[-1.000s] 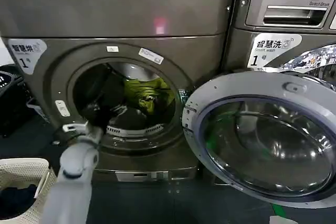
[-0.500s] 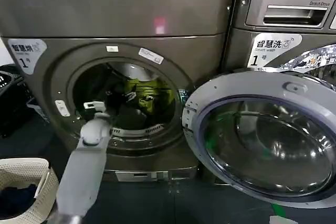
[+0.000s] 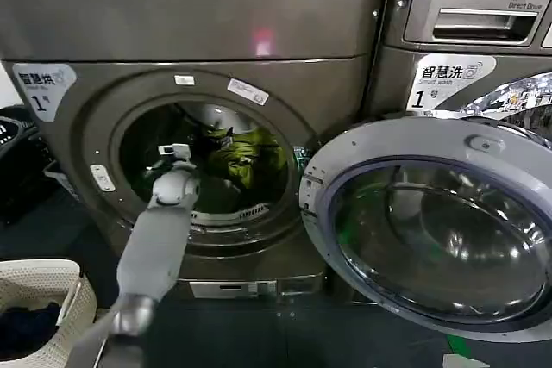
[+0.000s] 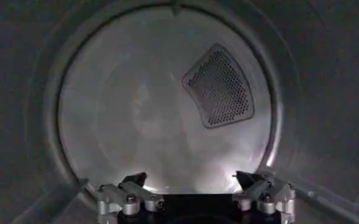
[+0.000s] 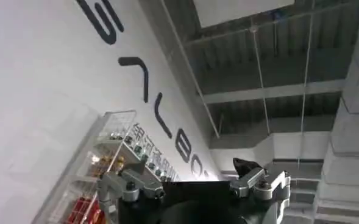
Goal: Grasp the clothes from the dryer.
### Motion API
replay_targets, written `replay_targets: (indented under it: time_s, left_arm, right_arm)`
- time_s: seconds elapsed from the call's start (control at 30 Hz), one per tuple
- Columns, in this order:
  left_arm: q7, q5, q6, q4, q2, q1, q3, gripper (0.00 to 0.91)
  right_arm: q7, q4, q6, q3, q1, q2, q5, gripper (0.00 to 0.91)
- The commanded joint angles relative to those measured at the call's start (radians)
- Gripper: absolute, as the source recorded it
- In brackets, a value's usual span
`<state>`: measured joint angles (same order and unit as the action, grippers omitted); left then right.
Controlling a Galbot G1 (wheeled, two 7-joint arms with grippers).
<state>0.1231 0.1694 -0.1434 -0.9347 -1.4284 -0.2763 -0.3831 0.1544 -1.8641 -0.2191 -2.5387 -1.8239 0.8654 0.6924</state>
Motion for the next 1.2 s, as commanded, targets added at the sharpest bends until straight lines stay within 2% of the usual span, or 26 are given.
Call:
replay_targets:
  time_s: [0.03,0.23,0.4,0.57,0.73,1.07,1.2]
  left_arm:
    - [0.033,-0.049,0.036,0.302,-0.03,0.157,0.004,0.907]
    - [0.112,-0.05,-0.009,0.396,-0.021,0.223,0.074,0.907]
    - [0.203,-0.082,-0.028,0.49,0.006,0.284,0.195,0.907]
    - [0.323,-0.137,-0.054,0.51,0.028,0.299,0.3,0.907]
    - [0.483,-0.239,-0.043,0.56,0.039,0.336,0.47,0.907]
    - [0.718,-0.597,0.033,0.667,0.03,0.437,0.651,0.907]
    - [0.781,-0.651,0.056,0.687,0.039,0.459,0.712,0.907]
  right_arm:
    - [0.002,0.001,0.001,0.004,0.002,0.001,0.0,0.907]
    - [0.004,-0.003,0.003,0.013,0.014,0.001,0.0,0.907]
    - [0.007,-0.009,0.007,0.025,0.024,0.007,0.0,0.907]
    - [0.01,-0.002,0.01,0.023,0.021,0.002,0.0,0.907]
    - [0.013,0.003,0.015,0.021,0.017,-0.002,0.0,0.907]
    - [0.018,0.017,0.024,0.018,0.016,0.001,-0.003,0.907]
    - [0.018,0.013,0.024,0.027,0.024,0.002,-0.004,0.907]
